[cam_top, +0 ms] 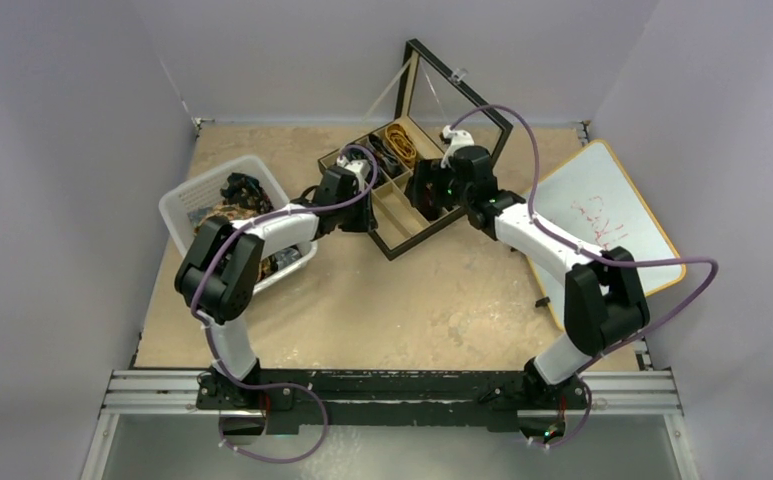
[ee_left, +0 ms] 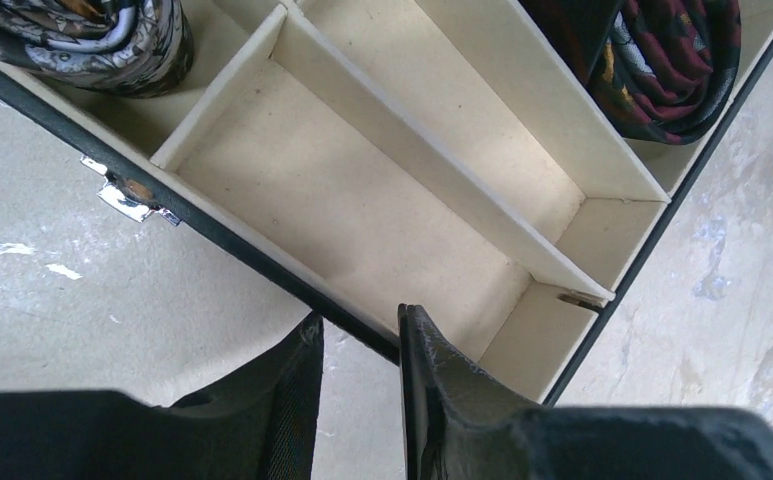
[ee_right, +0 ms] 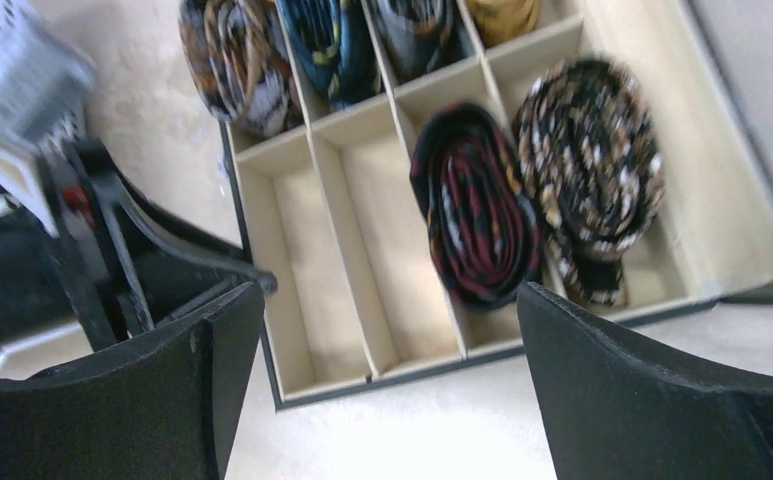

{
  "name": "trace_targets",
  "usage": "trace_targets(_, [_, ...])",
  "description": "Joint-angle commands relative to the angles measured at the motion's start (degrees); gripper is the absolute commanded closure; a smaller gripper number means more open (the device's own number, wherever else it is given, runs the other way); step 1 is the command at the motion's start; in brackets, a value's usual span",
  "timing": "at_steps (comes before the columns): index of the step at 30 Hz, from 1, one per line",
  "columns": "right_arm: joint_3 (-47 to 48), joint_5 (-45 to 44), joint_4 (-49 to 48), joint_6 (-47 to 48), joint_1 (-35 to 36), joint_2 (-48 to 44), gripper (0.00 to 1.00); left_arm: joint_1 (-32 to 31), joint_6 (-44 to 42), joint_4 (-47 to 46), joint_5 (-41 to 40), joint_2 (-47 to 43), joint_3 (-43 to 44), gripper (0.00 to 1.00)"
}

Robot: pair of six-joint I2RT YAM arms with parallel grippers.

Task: Roll the ties
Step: Move the storage box to the center of the board.

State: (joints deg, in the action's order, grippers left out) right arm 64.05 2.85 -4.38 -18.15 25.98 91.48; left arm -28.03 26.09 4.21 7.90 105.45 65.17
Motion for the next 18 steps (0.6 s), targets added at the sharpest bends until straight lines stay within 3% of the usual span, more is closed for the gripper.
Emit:
trace_targets(1, [6.7,-8.5,-1.4,1.5,0.5,0.2,0.01,0.2,-8.5,8.6,-1.0,-1.3,-3.4,0.84])
trace_targets(7, [14.6,-19.7,3.1,0.6,0.3,3.5,0.01,-0.4,-16.2,6.0,2.6,-2.0,-3.0,0.86])
trace_targets(18, [12.8,-21.7,2.5,0.7,0.3,2.1,0.01,-3.9,-25.1,7.1,6.8,5.4,7.0,0.86])
